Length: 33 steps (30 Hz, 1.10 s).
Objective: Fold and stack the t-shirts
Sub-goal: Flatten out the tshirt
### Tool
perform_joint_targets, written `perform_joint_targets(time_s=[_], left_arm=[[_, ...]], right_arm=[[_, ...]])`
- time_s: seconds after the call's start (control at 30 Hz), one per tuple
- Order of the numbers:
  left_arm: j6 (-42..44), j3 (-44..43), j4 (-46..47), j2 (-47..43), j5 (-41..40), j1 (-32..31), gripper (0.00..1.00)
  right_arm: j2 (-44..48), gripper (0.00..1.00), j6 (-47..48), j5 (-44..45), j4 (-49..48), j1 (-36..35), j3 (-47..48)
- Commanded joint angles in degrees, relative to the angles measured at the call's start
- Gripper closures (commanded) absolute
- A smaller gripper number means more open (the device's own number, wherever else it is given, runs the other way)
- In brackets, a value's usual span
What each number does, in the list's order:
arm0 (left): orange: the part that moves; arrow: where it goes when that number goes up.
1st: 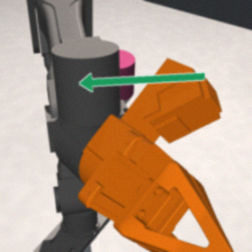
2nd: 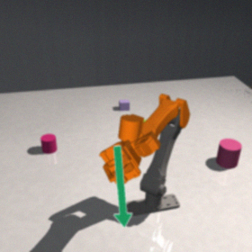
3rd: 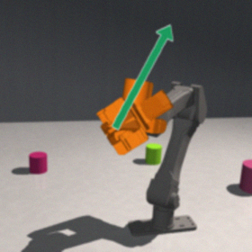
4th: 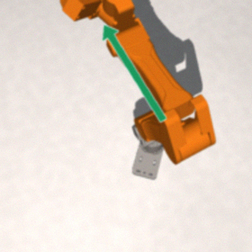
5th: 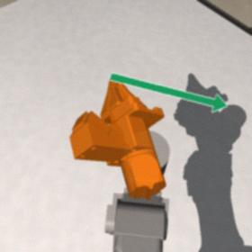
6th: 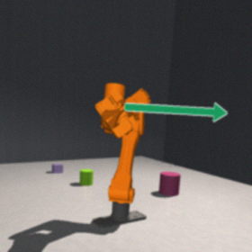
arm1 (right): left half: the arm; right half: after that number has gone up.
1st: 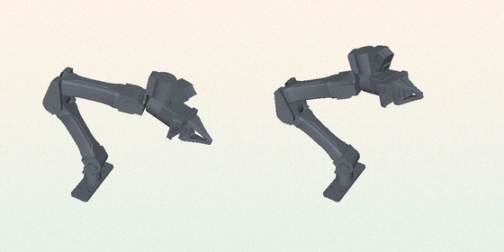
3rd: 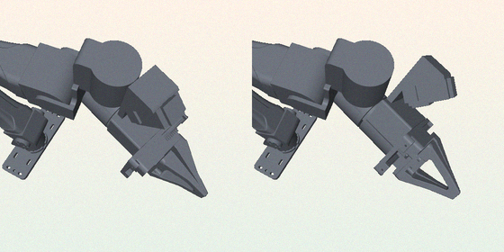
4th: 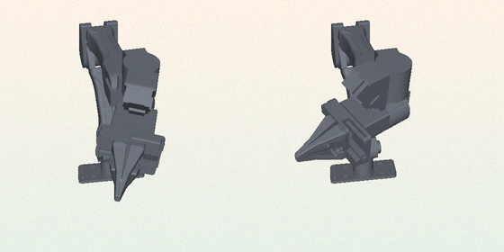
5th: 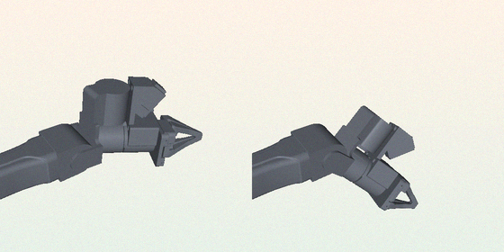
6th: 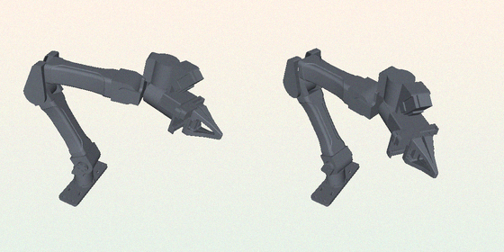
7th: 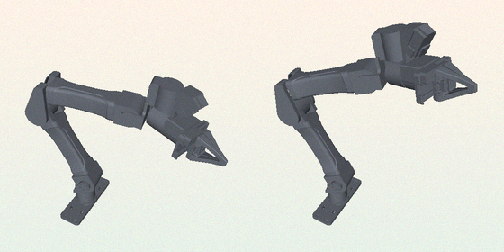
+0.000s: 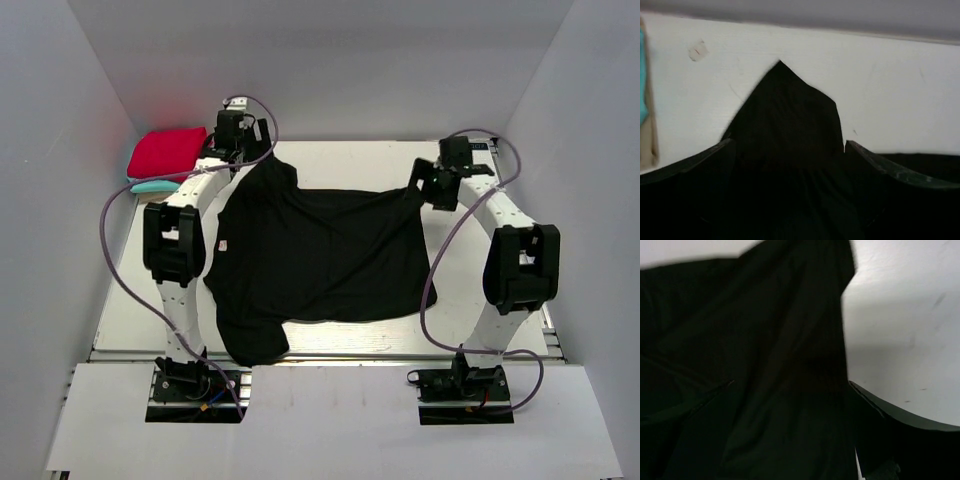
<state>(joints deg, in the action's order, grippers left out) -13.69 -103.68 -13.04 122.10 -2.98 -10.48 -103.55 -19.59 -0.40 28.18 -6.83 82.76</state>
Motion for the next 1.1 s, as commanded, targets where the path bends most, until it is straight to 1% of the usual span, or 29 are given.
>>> perform_joint_targets(time_s=[0.0, 0.07, 0.1, 0.17, 0.2, 0.23, 0.33, 0.37, 0.43, 0.47, 0.53, 0.57, 0.6, 0.63, 0.7, 0.73, 0.77, 0.8, 0.83, 0.87, 0.9, 0.93, 0.97, 1.0, 1.03, 1.07], left_arm=[[0.1, 12.9, -5.7, -9.3, 8.7, -0.9, 0.00], [-0.6, 20.5, -2.2, -13.5, 10.9, -1.5, 0.00], [-0.6, 26.0, 0.5, -16.2, 11.8, -1.5, 0.00], [-0.6, 30.0, 1.1, -16.8, 12.5, -1.5, 0.00], [-0.6, 30.0, 1.1, -16.8, 12.5, -1.5, 0.00], [-0.6, 30.0, 0.3, -14.9, 11.8, -1.5, 0.00], [-0.1, 26.8, -2.1, -10.5, 11.8, -1.5, 0.00], [-0.1, 25.0, -2.8, -7.4, 11.8, -1.5, 0.00], [-0.1, 22.9, -3.8, -4.0, 11.3, -1.5, 0.00], [-0.1, 19.9, -5.0, -2.2, 11.2, -1.0, 0.00], [-0.8, 16.9, -6.4, 3.2, 9.4, -0.2, 0.00], [-2.2, 13.7, -6.9, 4.8, 8.0, 0.6, 0.00], [-2.7, 11.6, -7.7, 6.6, 6.6, 0.6, 0.00], [-2.7, 6.4, -10.1, 10.7, 5.9, 1.4, 0.00], [-2.7, 1.1, -12.2, 15.0, 5.9, 2.0, 0.00], [-3.3, -1.8, -13.5, 17.3, 5.9, 2.0, 0.00], [-3.3, -7.9, -15.9, 22.0, 5.4, 2.6, 0.00], [-4.0, -11.2, -17.4, 24.4, 6.6, 2.6, 0.00], [-4.0, -17.6, -18.8, 26.6, 7.5, 2.6, 0.00], [-5.3, -20.2, -20.3, 28.3, 7.5, 3.2, 0.00], [-5.8, -22.2, -20.4, 30.8, 7.5, 3.2, 0.00], [-6.5, -24.6, -20.4, 31.5, 7.5, 3.2, 0.00], [-6.5, -24.6, -19.8, 31.5, 9.2, 3.2, 0.00], [-6.5, -24.6, -16.9, 31.5, 10.9, 3.2, 0.00], [-6.5, -21.6, -14.4, 30.1, 12.9, 3.2, 0.00], [-6.5, -19.8, -9.0, 29.1, 17.9, 3.2, 0.00]], right_arm=[[0.6, 0.10, 1.8, -3.5, -2.6, -2.7, -5.1], [-0.1, 0.10, 1.3, -2.2, -2.8, -3.8, -6.5], [-1.0, 0.10, 1.1, -1.8, -2.3, -4.6, -6.3], [-3.0, 0.10, 0.9, -0.6, -1.6, -5.3, -5.6], [-3.6, 0.10, 0.9, -0.4, -1.6, -5.6, -5.2], [-4.4, 0.10, 0.7, -0.3, -1.6, -5.7, -5.0], [-7.6, 0.10, -1.0, -1.4, -0.7, -5.8, -3.2], [-8.5, 0.10, -1.4, -1.6, -1.0, -5.7, -3.7], [-10.3, 0.10, -2.7, -2.6, -1.9, -5.2, -4.1], [-10.9, 0.10, -2.6, -2.9, -2.0, -4.8, -3.5], [-14.5, 0.10, -2.9, -3.5, -1.0, -3.5, -1.0], [-15.8, 0.10, -3.3, -3.5, -0.2, -2.9, 0.2], [-18.9, 0.10, -4.8, -3.6, 1.4, -2.4, 3.6], [-20.0, 0.10, -5.6, -4.4, 3.1, -0.3, 4.5], [-22.0, 0.10, -7.9, -4.7, 4.3, 1.6, 5.7], [-22.6, 0.10, -8.9, -5.4, 4.1, 4.4, 6.0], [-22.7, 0.10, -8.6, -5.6, 4.1, 5.2, 6.3], [-23.1, 0.10, -8.6, -5.5, 3.8, 5.9, 7.1], [-23.6, 0.10, -7.2, -5.0, 3.7, 6.1, 8.6], [-24.1, 0.10, -7.0, -5.0, 3.9, 6.1, 10.3], [-24.2, 0.10, -6.7, -4.9, 4.2, 7.9, 11.1], [-24.2, 0.10, -6.6, -4.7, 4.6, 8.1, 12.2], [-24.0, 0.10, -6.5, -4.8, 5.0, 8.8, 12.8], [-23.6, 0.10, -6.0, -4.9, 5.0, 9.1, 12.8], [-23.5, 0.10, -5.2, -5.4, 4.8, 9.1, 12.9], [-22.8, 0.10, -3.5, -6.6, 4.3, 9.3, 13.1]])
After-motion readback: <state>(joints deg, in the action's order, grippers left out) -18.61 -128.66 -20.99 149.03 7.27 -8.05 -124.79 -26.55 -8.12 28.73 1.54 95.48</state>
